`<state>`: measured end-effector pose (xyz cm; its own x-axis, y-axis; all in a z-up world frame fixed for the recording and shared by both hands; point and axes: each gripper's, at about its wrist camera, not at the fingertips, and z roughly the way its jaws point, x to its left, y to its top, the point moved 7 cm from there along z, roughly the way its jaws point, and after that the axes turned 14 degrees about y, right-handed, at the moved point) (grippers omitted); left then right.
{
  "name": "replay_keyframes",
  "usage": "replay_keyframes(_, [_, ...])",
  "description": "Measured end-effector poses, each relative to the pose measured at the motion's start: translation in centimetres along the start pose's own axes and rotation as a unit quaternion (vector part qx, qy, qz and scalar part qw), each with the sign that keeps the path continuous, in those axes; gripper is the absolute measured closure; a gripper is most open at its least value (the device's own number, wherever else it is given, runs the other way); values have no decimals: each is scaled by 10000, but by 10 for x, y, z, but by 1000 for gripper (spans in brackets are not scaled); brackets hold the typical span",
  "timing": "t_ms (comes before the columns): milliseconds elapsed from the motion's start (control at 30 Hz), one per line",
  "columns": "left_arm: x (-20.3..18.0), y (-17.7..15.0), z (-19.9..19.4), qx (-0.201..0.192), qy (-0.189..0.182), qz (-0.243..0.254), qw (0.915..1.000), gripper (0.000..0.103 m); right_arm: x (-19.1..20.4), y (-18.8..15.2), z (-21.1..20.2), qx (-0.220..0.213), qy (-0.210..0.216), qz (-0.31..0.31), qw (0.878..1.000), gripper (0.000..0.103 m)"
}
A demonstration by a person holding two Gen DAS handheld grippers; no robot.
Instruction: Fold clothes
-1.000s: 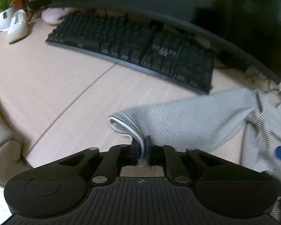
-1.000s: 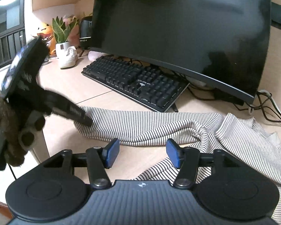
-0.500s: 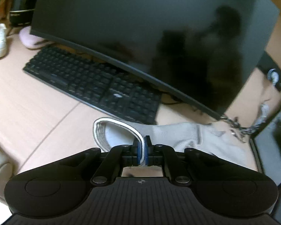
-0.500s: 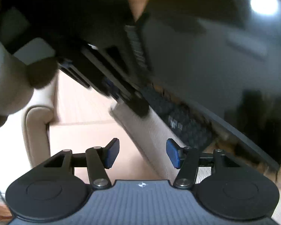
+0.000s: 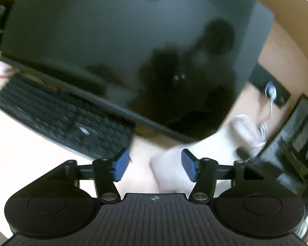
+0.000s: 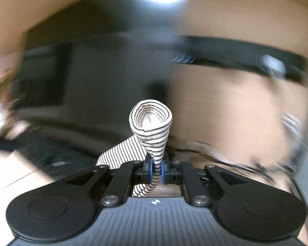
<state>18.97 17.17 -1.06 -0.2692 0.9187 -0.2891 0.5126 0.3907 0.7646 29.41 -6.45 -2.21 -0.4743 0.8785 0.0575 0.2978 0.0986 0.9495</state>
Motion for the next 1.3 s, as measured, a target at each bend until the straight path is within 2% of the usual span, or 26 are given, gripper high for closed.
replay_keyframes(100, [-23,-20,26,393,-111,166,9990,37,-69,-10,-13,82,-734,615,9954,96])
replay_keyframes(200, [-45,-38,43,711,-247,373,9965,30,-103,-37,-16,335,-907,1007,9902,96])
replay_keyframes(333, [-71,-58,58,969,-353,856,9910,20,-128,-81,-12,798,-734,1706,9794,95])
replay_keyframes(400, [-78,-65,68,1014,-226,1006,9895,18,-141,-98,-17,955,-827,1866,9743,90])
replay_keyframes(467, [-84,-72,76,1040,-72,1179,9875,18,-143,-107,-28,995,-928,1882,9726,79])
replay_keyframes(533, [-88,-79,88,1057,124,1428,9840,18,-149,-106,-41,976,-1077,1789,9731,70])
replay_keyframes(633, [-96,-87,110,1069,303,1822,9770,18,-155,-102,-61,928,-1250,1654,9739,70])
replay_keyframes(700, [-104,-90,125,1109,362,2134,9700,18,-158,-97,-62,893,-1164,1707,9743,70])
replay_keyframes(733, [-108,-91,133,1147,378,2302,9656,20,-158,-95,-63,876,-1104,1741,9746,69])
replay_keyframes(800, [-112,-89,148,1134,529,2480,9606,46,-149,-92,-64,869,-851,1755,9769,69])
replay_keyframes(833, [-109,-82,154,1134,597,2351,9635,67,-140,-91,-62,877,-625,1730,9790,70])
replay_keyframes(867, [-105,-75,159,1131,663,2212,9664,69,-129,-93,-60,976,-365,1700,9799,70])
replay_keyframes(933, [-88,-57,156,1031,687,1656,9784,69,-107,-99,-56,1176,159,1638,9793,70])
replay_keyframes(1000, [-70,-48,154,880,923,1603,9788,68,-92,-113,-49,1491,357,1519,9764,70])
replay_keyframes(1067, [-44,-42,155,873,1240,1516,9767,59,-90,-134,-41,1860,265,1453,9714,70])
replay_keyframes(1167, [-16,-42,144,935,1403,1314,9769,46,-89,-132,-49,1853,191,1343,9733,72])
replay_keyframes(1300, [-6,-49,113,887,1363,1473,9756,44,-87,-128,-61,1836,93,1195,9757,71])
